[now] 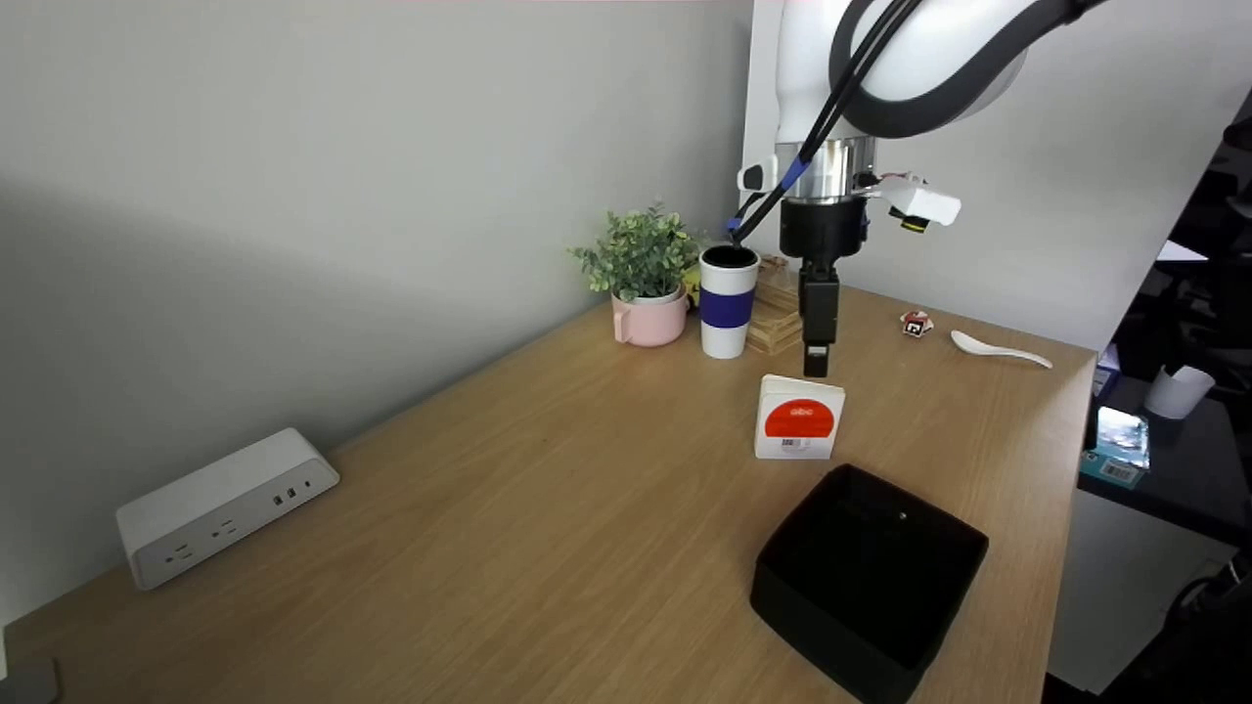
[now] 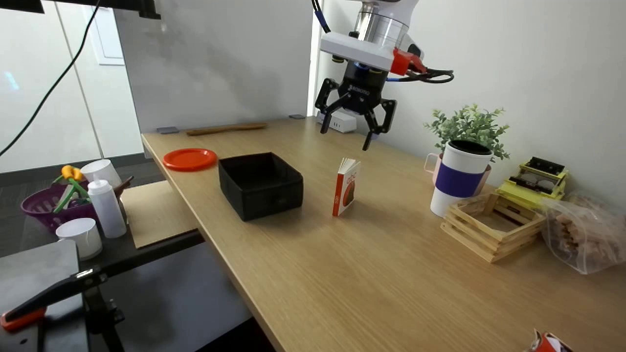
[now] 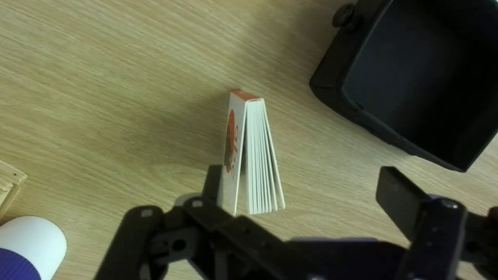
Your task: Put the book in the black bowl
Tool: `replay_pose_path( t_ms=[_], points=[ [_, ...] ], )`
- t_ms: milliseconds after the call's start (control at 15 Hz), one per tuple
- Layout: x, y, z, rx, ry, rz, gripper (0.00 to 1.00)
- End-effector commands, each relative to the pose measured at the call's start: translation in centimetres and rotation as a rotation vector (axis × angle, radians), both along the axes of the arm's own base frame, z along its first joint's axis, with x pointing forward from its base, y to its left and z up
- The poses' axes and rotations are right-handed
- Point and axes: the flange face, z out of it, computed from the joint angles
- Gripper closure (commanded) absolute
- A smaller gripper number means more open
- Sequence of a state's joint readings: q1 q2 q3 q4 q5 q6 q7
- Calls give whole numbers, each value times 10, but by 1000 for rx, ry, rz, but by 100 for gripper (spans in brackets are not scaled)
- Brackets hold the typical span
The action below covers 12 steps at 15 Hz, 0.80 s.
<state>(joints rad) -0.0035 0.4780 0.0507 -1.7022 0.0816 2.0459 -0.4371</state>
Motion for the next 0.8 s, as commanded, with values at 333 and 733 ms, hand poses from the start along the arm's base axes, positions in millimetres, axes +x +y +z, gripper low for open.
replay_pose_path(
  t_ms=[333,733],
  points=[
    [45,42,-26,90,-25,-60,0],
    [62,42,-26,13,-63,-218,0]
  ],
)
